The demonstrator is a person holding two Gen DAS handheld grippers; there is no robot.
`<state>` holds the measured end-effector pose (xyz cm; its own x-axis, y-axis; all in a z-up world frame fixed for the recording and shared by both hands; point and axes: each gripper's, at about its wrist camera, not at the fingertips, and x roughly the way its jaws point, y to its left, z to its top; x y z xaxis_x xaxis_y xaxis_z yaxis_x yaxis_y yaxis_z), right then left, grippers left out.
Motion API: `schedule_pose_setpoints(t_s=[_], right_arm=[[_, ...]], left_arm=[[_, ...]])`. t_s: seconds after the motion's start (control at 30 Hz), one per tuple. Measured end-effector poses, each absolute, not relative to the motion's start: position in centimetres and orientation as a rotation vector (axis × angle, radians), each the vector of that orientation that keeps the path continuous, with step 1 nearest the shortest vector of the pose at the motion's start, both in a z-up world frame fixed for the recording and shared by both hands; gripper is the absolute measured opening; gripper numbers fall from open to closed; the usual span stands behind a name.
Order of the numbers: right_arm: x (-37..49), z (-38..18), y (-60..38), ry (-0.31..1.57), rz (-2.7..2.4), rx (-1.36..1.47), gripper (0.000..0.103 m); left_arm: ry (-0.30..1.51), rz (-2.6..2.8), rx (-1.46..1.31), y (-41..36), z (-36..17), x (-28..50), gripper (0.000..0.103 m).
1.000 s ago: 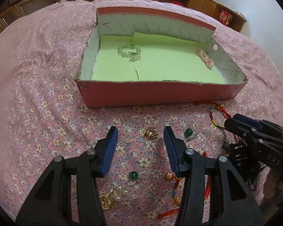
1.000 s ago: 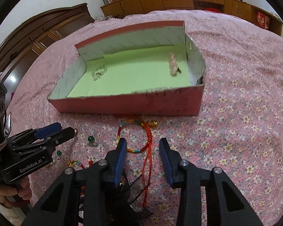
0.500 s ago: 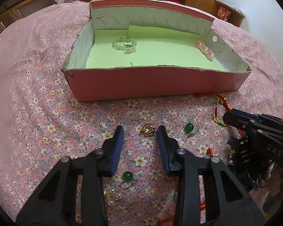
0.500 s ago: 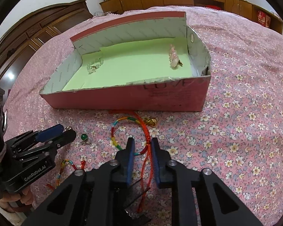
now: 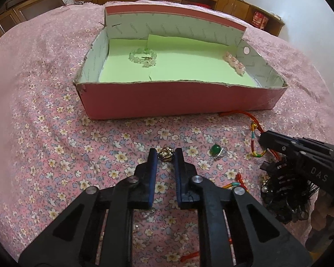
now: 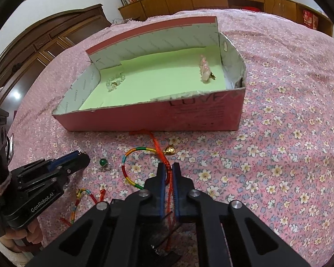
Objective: Organize jewelry
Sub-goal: 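Carry the gold ring and rainbow bracelet into the shoebox and open both tools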
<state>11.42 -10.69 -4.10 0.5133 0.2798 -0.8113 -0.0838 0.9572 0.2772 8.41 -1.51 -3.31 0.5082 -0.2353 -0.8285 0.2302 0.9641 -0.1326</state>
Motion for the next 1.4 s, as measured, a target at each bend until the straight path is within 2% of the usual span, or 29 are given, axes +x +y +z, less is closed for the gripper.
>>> schedule_pose_setpoints(t_s=[1.0,1.4], right_arm=[[6.9,4.1,-10.3,0.693,0.265,0.236,0.007],[7.0,5.7,-10.2,0.623,0.262,0.221,0.007]], left_arm=[[0.791,-0.288,0.006,-1.5,3.5,5.9,0.007],[0.687,-0.273,0.019,-1.2,6.0,6.0,0.007]])
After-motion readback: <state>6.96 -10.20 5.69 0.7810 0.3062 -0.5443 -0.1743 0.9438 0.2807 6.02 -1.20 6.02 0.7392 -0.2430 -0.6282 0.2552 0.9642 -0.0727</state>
